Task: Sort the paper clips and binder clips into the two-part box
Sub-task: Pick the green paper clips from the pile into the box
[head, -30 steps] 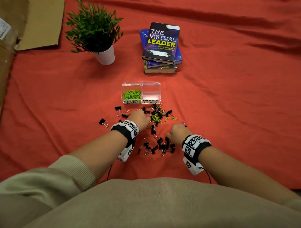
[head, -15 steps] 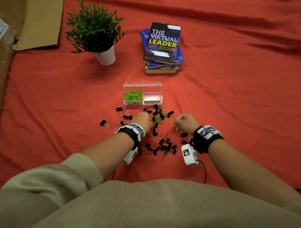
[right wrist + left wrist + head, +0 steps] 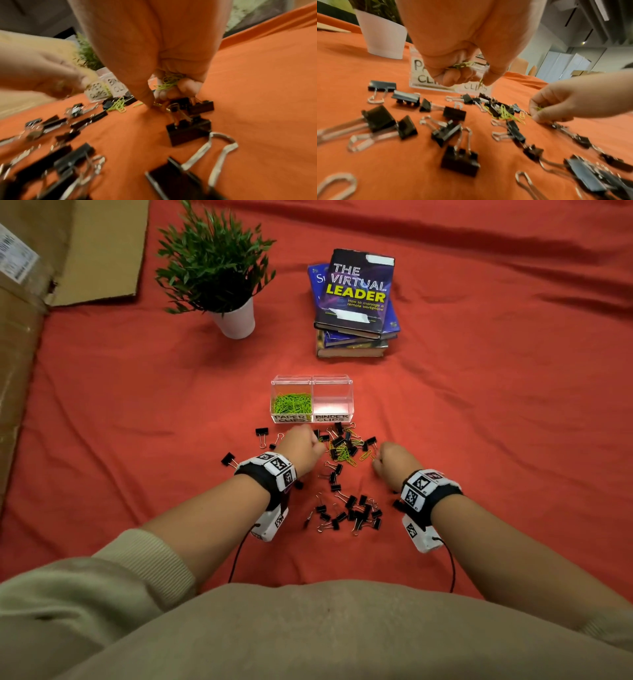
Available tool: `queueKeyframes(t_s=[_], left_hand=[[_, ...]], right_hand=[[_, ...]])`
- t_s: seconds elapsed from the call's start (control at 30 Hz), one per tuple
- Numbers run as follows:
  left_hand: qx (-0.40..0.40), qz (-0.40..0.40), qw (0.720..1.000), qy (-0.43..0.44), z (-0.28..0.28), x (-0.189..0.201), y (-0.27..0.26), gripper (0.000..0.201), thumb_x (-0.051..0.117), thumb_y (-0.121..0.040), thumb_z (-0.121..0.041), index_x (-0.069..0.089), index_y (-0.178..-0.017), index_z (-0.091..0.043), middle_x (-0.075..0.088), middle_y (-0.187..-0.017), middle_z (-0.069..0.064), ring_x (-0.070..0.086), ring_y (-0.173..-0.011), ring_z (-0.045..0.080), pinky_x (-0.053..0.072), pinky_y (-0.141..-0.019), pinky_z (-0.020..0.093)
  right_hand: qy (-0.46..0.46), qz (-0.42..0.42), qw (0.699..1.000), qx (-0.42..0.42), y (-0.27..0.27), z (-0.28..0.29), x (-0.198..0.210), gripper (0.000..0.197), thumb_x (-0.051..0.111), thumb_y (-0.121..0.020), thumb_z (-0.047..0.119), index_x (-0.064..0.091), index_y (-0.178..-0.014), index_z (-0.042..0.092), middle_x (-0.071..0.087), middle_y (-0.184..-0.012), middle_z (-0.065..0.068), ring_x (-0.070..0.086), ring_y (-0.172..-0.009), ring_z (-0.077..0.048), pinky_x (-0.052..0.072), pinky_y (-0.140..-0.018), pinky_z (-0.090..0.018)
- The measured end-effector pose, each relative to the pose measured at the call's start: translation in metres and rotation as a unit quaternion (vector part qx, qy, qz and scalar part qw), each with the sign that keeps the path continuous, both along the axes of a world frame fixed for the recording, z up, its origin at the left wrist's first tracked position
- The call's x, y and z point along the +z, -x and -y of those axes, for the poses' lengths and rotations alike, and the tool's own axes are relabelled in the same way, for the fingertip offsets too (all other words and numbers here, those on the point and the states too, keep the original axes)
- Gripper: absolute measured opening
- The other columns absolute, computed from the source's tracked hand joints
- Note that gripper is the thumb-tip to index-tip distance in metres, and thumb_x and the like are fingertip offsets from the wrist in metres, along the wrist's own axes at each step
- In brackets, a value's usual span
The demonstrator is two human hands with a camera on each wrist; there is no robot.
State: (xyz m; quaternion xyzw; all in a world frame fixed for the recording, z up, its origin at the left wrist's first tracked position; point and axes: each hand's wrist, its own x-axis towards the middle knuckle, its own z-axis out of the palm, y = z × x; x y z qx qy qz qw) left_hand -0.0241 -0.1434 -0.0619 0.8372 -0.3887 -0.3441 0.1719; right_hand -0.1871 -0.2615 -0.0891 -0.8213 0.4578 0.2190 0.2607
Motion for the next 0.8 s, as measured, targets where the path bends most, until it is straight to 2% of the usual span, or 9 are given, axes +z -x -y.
queueKeyframes(t_s=[0.1,0.27,0.33,0.4,0.47,0.53,0.6,0.7,0.8], left_hand=[[0.03,0.003,0.998,0.054,0.004,0.012,-0.02,0.019,0.051,-0.09,-0.015,0.046,-0.072,-0.013,0.049,-0.067,0.007,0.045,-0.059,0.021,0.034,-0.052,0.026],[0.027,0.05,0.998,0.038,0.028,0.023,-0.066,0.033,0.051,-0.087,-0.01,0.04,-0.057,-0.014,0.038,-0.055,0.008,0.036,-0.048,0.02,0.036,-0.052,0.025],[0.001,0.075,0.997,-0.001,0.04,0.024,-0.079,0.038,0.052,-0.086,-0.008,0.035,-0.051,-0.013,0.037,-0.052,0.007,0.034,-0.044,0.019,0.034,-0.05,0.026],[-0.03,0.095,0.994,-0.037,0.048,0.027,-0.083,0.025,0.053,-0.088,-0.009,0.05,-0.064,-0.004,0.05,-0.062,0.016,0.044,-0.052,0.02,0.04,-0.054,0.032],[-0.081,0.106,0.989,-0.057,0.05,0.025,-0.085,0.014,0.052,-0.089,-0.007,0.058,-0.097,0.003,0.061,-0.093,0.02,0.058,-0.081,0.029,0.045,-0.07,0.035],[-0.122,0.115,0.984,-0.056,0.049,0.017,-0.086,0.023,0.051,-0.088,-0.003,0.055,-0.111,0.0,0.058,-0.114,0.018,0.055,-0.105,0.032,0.046,-0.087,0.036],[-0.125,0.126,0.984,-0.026,0.045,0.011,-0.087,0.026,0.054,-0.087,-0.003,0.055,-0.112,-0.004,0.057,-0.119,0.015,0.054,-0.11,0.03,0.045,-0.093,0.037],[-0.069,0.124,0.988,0.055,0.031,0.01,-0.089,0.026,0.056,-0.086,-0.005,0.058,-0.111,-0.007,0.058,-0.118,0.011,0.054,-0.109,0.026,0.042,-0.094,0.033],[-0.009,0.143,0.982,0.123,0.007,0.012,-0.08,0.012,0.057,-0.083,-0.007,0.058,-0.094,-0.009,0.058,-0.101,0.009,0.053,-0.096,0.023,0.041,-0.084,0.031]], right_hand=[[0.012,0.011,0.999,0.041,0.0,-0.008,-0.002,0.029,0.036,-0.097,0.011,0.049,-0.117,-0.005,0.058,-0.116,-0.022,0.057,-0.105,-0.035,0.046,-0.089,-0.038],[-0.075,0.06,0.995,-0.002,-0.008,-0.014,0.012,0.02,0.044,-0.098,0.02,0.057,-0.101,0.005,0.06,-0.088,-0.005,0.056,-0.074,-0.017,0.043,-0.06,-0.025],[-0.155,0.084,0.983,-0.054,-0.018,-0.01,0.026,0.016,0.048,-0.097,0.024,0.058,-0.096,0.012,0.06,-0.079,0.002,0.053,-0.066,-0.009,0.043,-0.059,-0.022],[-0.237,0.118,0.958,-0.109,-0.031,-0.003,0.04,0.017,0.049,-0.096,0.022,0.061,-0.097,0.01,0.06,-0.074,0.002,0.053,-0.064,-0.009,0.046,-0.065,-0.023],[-0.28,0.159,0.935,-0.15,-0.049,0.005,0.053,0.015,0.05,-0.096,0.016,0.06,-0.095,0.005,0.059,-0.074,-0.002,0.052,-0.062,-0.011,0.045,-0.063,-0.024],[-0.271,0.196,0.927,-0.17,-0.069,0.012,0.062,0.013,0.051,-0.094,0.009,0.059,-0.1,0.0,0.059,-0.075,-0.005,0.051,-0.061,-0.012,0.045,-0.06,-0.023],[-0.22,0.21,0.94,-0.153,-0.091,0.019,0.07,0.012,0.054,-0.092,0.004,0.06,-0.101,0.0,0.059,-0.075,-0.006,0.053,-0.061,-0.013,0.047,-0.059,-0.024],[-0.139,0.199,0.967,-0.074,-0.127,0.024,0.076,0.011,0.055,-0.089,0.002,0.064,-0.095,0.003,0.058,-0.07,-0.004,0.053,-0.06,-0.015,0.05,-0.06,-0.029],[-0.055,0.174,0.983,0.008,-0.158,0.019,0.073,0.016,0.053,-0.087,0.004,0.068,-0.094,0.007,0.062,-0.08,-0.007,0.057,-0.073,-0.022,0.053,-0.076,-0.037]])
